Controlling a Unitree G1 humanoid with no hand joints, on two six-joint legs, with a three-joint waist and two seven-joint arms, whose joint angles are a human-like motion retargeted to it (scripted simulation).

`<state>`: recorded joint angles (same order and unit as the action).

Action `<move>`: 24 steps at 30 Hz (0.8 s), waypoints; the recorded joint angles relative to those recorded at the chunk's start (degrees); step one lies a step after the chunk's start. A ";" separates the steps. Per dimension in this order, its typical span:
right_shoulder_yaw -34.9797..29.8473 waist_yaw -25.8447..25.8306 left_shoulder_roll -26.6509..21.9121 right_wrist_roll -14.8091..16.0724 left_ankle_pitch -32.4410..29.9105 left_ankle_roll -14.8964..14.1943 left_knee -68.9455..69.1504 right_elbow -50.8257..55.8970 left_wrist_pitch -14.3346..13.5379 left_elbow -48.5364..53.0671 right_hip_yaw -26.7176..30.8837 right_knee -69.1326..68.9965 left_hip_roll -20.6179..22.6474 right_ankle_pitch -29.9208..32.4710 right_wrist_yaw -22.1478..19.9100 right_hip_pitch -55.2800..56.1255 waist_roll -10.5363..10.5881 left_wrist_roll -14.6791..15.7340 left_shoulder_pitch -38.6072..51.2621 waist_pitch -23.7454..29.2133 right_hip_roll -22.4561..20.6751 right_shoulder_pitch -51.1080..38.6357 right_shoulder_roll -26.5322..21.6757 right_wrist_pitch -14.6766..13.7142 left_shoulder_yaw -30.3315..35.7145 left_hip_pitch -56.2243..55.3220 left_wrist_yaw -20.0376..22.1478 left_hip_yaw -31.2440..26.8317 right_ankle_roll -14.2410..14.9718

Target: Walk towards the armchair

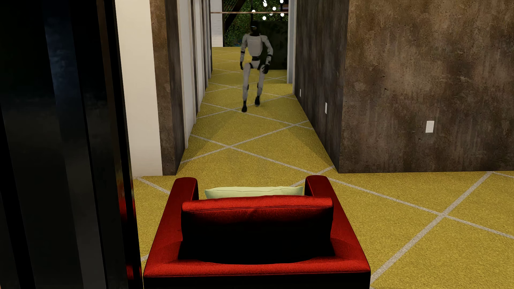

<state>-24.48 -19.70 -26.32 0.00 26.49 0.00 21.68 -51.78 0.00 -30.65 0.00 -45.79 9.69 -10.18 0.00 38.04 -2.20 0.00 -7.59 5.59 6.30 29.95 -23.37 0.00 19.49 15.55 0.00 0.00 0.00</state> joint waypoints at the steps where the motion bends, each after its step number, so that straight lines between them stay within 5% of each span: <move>1: -0.31 -1.64 -0.57 0.00 1.58 0.00 -0.23 -1.27 0.00 1.33 0.00 5.73 -0.84 0.61 0.00 1.96 0.30 0.00 1.72 0.11 0.51 -0.14 -0.67 0.00 1.07 4.12 0.00 0.00 0.00; 4: -0.97 -7.46 -0.79 0.00 -7.14 0.00 2.08 -4.43 0.00 -0.68 0.00 6.71 -5.94 -2.75 0.00 4.64 1.61 0.00 3.54 -0.72 1.32 -1.37 -2.05 0.00 5.98 10.07 0.00 0.00 0.00; 6: -1.59 -7.69 1.42 0.00 -24.49 0.00 14.75 -7.05 0.00 -6.41 0.00 -4.81 -9.18 -2.45 0.00 5.47 4.01 0.00 1.72 -1.00 -0.35 -3.01 -2.07 0.00 10.23 7.04 0.00 0.00 0.00; 8: -1.04 -2.15 1.49 0.00 -38.75 0.00 37.42 -6.96 0.00 -9.80 0.00 -11.39 -10.44 -8.09 0.00 -2.69 3.29 0.00 -1.21 2.08 -4.27 -6.16 0.10 0.00 14.69 -0.79 0.00 0.00 0.00; 11: 1.53 11.16 3.58 0.00 -31.70 0.00 55.39 3.10 0.00 -14.99 0.00 -2.15 -7.80 -9.44 0.00 -20.86 0.73 0.00 -8.14 1.50 -6.89 -9.55 2.19 0.00 17.61 -20.46 0.00 0.00 0.00; 15: 8.01 26.35 2.71 0.00 -37.91 0.00 19.46 20.73 0.00 -18.22 0.00 14.55 -4.85 -7.52 0.00 -46.81 -1.22 0.00 -17.64 1.19 -4.60 -15.71 0.72 0.00 22.26 -38.34 0.00 0.00 0.00; 18: 12.27 34.62 0.85 0.00 -7.35 0.00 5.81 27.29 0.00 -18.77 0.00 17.70 -6.36 -11.30 0.00 -58.94 -2.27 0.00 -22.12 0.30 -1.27 -22.40 -1.83 0.00 24.25 -45.90 0.00 0.00 0.00; 19: 14.53 37.91 0.94 0.00 -9.43 0.00 6.71 27.48 0.00 -20.32 0.00 16.46 -7.24 -8.84 0.00 -61.22 -2.51 0.00 -22.81 0.41 0.93 -23.06 -2.13 0.00 24.21 -47.85 0.00 0.00 0.00; 21: 14.87 39.76 2.05 0.00 -33.67 0.00 13.30 24.51 0.00 -23.46 0.00 8.13 -6.00 8.05 0.00 -61.29 -3.72 0.00 -23.63 -0.36 4.98 -21.65 -1.55 0.00 23.52 -51.07 0.00 0.00 0.00; 22: 13.89 37.20 2.54 0.00 -40.46 0.00 18.03 21.43 0.00 -24.91 0.00 -0.56 -3.19 18.63 0.00 -58.05 -5.42 0.00 -23.08 -0.80 6.69 -20.27 -0.33 0.00 23.91 -51.13 0.00 0.00 0.00; 23: 12.34 33.60 2.83 0.00 -39.59 0.00 21.30 17.74 0.00 -25.36 0.00 -10.82 -0.80 23.16 0.00 -53.81 -5.88 0.00 -21.45 -0.32 6.51 -18.62 0.77 0.00 24.45 -48.10 0.00 0.00 0.00; 24: 9.69 29.91 3.13 0.00 -36.63 0.00 20.54 14.15 0.00 -24.27 0.00 -21.59 1.41 19.29 0.00 -47.36 -6.09 0.00 -19.44 0.09 6.13 -17.17 1.74 0.00 23.55 -42.92 0.00 0.00 0.00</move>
<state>-14.79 10.21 -23.19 0.00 -10.14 0.00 42.22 -37.62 0.00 -54.92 0.00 -67.38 11.10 9.12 0.00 -9.31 -8.29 0.00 -27.03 5.68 12.44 12.78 -21.63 0.00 43.04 -27.37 0.00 0.00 0.00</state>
